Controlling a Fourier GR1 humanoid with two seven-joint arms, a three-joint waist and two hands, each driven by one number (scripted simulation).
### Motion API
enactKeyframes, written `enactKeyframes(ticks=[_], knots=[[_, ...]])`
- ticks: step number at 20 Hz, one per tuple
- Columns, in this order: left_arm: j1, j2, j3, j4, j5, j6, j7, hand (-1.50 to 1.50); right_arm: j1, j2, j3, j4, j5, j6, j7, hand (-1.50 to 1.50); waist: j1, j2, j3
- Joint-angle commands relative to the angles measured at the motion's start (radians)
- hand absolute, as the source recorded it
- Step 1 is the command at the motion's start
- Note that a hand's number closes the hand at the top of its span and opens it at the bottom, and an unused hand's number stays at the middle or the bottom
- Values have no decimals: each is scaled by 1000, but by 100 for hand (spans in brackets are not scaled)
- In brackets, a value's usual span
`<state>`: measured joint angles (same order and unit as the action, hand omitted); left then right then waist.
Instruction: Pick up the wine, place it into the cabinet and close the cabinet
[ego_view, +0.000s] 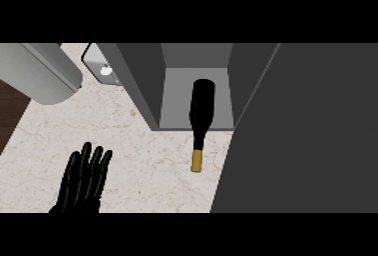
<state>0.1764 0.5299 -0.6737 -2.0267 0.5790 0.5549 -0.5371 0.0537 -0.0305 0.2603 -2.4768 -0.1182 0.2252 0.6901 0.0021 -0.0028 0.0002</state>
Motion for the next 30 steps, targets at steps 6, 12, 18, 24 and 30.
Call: enactKeyframes(ticks=[6,12,18,24,30], knots=[[130,130,239,-44,143,-167,-42,-150,104,30,187,-126,-112,-49,143,150,5,-1,-2],[237,181,339,-98,194,-250,-55,-150,16,31,371,-94,11,-31,90,150,15,-3,-1],[265,217,471,-74,255,-319,-24,-150,10,30,641,-79,171,-155,107,150,4,-6,-2],[238,221,522,-13,277,-388,-14,-150,-67,28,726,-20,201,-299,77,150,3,-7,-3],[215,232,581,56,322,-468,1,-150,-199,28,766,75,285,-443,23,150,5,-6,-4]])
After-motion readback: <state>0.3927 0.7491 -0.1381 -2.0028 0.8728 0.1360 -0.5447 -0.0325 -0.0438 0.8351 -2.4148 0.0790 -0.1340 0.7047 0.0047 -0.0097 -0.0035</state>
